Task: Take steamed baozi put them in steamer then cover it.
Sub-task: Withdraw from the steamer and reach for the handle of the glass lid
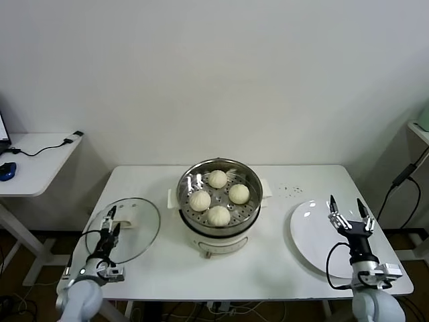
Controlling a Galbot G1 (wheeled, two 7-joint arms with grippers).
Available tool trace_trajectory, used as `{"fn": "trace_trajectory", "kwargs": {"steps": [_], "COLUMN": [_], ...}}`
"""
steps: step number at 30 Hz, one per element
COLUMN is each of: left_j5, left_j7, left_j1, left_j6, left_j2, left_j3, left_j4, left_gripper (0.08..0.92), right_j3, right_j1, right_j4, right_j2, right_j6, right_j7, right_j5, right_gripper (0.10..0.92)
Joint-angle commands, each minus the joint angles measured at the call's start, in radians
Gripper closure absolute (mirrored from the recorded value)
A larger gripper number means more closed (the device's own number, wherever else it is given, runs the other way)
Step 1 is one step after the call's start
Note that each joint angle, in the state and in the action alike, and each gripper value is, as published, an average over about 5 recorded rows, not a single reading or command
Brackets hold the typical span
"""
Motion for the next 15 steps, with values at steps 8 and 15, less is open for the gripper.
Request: {"fn": "trace_trajectory", "kwargs": {"steps": [8,15], "left_j5": [0.007,-0.015], "left_j7": [-0.017,-0.074], "left_j1": [-0.104,-0.138], "left_j6": [0.136,0.147], "left_j2": [-0.02,-0.033], "left_j3": [0.028,0.035], "left_j4": [0.093,0.142], "left_gripper": [0.177,0.177], "right_j3": [0.016,0.014], "right_j1": [-0.021,-0.023], "right_j4": [-0.004,-0.008], "right_j2": [0.003,0.004], "right_j6": [0.012,0.014], "right_j7": [-0.004,-0.006], "right_j5": [-0.006,-0.006], "right_gripper": [0.203,0.203]}}
